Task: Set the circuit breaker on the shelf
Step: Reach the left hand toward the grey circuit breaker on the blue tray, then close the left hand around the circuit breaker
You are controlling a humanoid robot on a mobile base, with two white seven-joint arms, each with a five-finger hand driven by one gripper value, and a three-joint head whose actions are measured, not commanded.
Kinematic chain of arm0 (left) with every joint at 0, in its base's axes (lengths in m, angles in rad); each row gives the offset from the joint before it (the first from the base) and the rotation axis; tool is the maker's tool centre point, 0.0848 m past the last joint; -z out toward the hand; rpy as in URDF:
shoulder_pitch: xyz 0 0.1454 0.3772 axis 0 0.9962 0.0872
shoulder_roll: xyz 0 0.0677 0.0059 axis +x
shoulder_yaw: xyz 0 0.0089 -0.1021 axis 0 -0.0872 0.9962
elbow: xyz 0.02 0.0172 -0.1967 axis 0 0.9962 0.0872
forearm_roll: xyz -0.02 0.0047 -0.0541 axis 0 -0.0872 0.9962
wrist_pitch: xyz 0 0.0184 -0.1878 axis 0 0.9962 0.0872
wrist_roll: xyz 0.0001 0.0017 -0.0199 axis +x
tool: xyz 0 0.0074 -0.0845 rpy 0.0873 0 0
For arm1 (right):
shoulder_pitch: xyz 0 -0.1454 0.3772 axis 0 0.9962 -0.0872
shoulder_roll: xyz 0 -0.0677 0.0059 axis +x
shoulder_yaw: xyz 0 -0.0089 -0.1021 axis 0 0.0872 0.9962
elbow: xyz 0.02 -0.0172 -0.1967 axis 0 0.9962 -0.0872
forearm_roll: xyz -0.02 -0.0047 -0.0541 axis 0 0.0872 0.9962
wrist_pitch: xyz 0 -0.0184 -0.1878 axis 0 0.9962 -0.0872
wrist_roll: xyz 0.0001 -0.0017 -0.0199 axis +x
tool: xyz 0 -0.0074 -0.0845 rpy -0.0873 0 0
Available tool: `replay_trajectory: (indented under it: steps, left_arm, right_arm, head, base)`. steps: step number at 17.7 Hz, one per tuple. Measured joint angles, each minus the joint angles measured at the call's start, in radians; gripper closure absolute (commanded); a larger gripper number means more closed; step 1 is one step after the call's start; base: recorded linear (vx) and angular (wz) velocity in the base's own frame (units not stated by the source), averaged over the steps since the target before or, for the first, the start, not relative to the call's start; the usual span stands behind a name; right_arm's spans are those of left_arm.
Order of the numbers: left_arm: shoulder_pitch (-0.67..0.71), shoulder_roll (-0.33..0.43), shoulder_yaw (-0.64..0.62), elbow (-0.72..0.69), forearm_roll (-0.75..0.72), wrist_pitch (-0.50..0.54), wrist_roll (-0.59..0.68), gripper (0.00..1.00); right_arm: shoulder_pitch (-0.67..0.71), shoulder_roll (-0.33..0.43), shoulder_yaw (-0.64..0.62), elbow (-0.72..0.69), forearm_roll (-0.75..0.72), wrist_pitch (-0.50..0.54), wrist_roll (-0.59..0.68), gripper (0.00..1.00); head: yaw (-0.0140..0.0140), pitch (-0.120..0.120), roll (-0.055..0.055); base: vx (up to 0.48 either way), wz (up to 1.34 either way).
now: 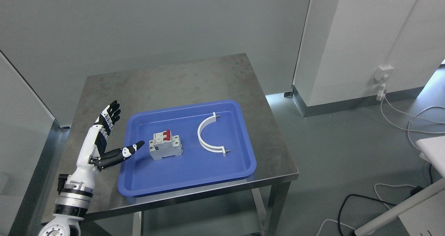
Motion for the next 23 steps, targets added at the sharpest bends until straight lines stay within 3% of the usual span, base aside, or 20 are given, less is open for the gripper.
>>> replay_trajectory:
  steps: [3,8,15,19,23]
  left_arm:
    - [-0.001,0.043,-0.006,0.009,0.000,0.038,-0.122,0.00]
    - [-0.051,0.089,-0.036,0.023,-0.049,0.153,-0.172,0.07]
    - [-0.090,0.123,-0.074,0.033,-0.125,0.177,-0.286,0.15]
    - [-0.105,0.129,-0.087,0.037,-0.141,0.179,-0.320,0.27]
    - [-0.113,0.127,-0.095,0.042,-0.150,0.182,-0.325,0.45]
  right_arm:
    - [0.000,0.000,0.000,0.000,0.000,0.000,0.000,0.00]
    - [0.000,0.000,0.000,0.000,0.000,0.000,0.000,0.00]
    - [0.000,0.000,0.000,0.000,0.000,0.000,0.000,0.00]
    - [0.000,0.000,0.000,0.000,0.000,0.000,0.000,0.00]
    - [0.000,0.000,0.000,0.000,0.000,0.000,0.000,0.00]
  head:
    - [0.0000,0.000,0.000]
    - [0.0000,0.000,0.000]
    - [0.0000,0.000,0.000]
    - [0.0000,0.000,0.000]
    - [0.0000,0.000,0.000]
  base:
    - [0.019,-0.02]
    - [0.000,0.00]
    - [0.000,0.00]
    - [0.000,0.00]
    - [0.000,0.00]
